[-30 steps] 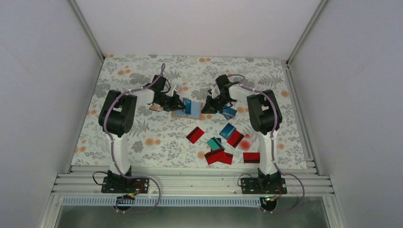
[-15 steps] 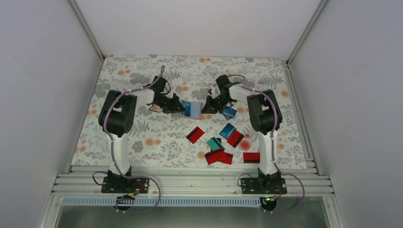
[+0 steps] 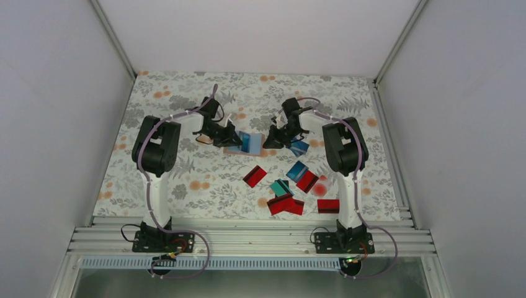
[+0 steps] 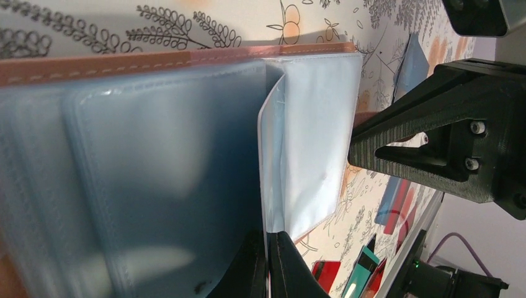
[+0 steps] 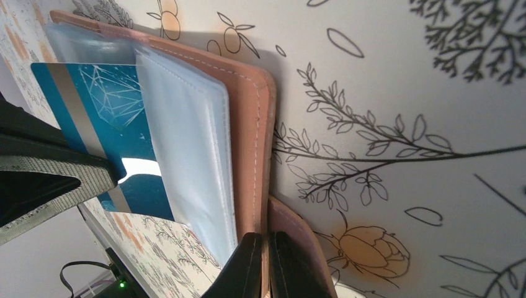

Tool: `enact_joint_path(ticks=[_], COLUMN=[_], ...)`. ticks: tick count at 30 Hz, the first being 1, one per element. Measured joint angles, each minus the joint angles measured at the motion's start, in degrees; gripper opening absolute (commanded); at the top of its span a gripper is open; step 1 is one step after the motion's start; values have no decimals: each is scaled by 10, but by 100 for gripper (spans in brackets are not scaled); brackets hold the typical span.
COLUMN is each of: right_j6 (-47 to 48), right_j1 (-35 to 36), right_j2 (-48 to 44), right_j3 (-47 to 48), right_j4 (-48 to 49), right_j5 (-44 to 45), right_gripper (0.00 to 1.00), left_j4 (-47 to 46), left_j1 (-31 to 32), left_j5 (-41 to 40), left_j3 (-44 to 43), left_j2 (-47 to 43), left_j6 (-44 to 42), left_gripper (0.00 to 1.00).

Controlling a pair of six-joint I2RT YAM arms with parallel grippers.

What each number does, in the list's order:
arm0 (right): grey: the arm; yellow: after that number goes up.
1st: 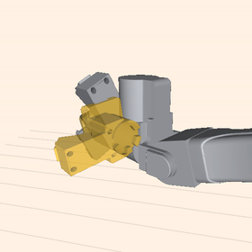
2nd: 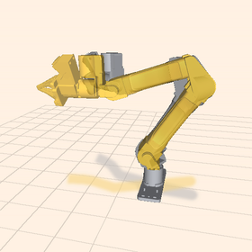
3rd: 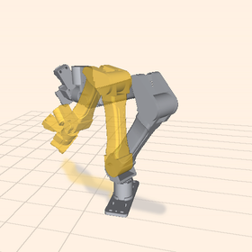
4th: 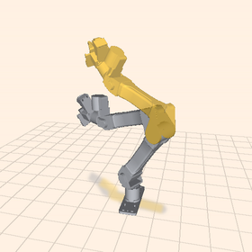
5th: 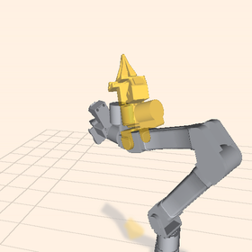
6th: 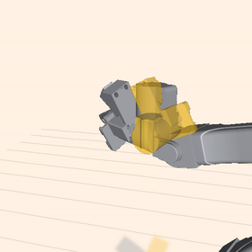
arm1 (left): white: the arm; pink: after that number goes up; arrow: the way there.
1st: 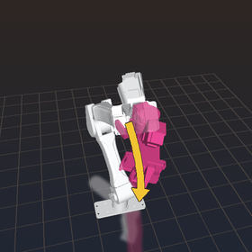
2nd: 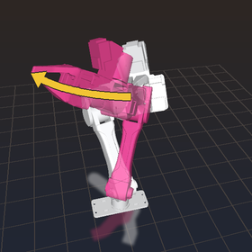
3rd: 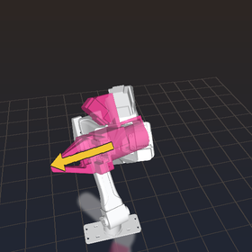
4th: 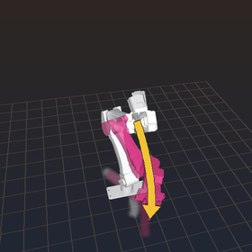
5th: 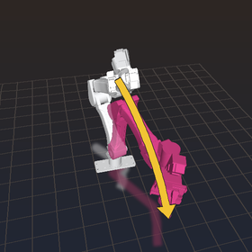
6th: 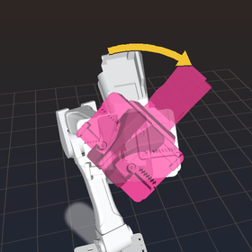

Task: Put the credit cards into the card holder

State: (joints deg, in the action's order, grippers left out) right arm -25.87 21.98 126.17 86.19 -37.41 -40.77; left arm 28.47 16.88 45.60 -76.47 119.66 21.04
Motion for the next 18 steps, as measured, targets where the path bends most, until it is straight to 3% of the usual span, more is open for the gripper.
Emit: enact_joint_path(ticks=[18], right_j6=[0], right_j1=[0], right_j2=[3], right_j3=[5], right_j4=[-5], right_j5=[-2], right_gripper=[4], left_j4=[60], left_j1=[-3], left_j5=[61], left_j3=[-67], left_j2=[61], left_j6=[-99], left_gripper=[2])
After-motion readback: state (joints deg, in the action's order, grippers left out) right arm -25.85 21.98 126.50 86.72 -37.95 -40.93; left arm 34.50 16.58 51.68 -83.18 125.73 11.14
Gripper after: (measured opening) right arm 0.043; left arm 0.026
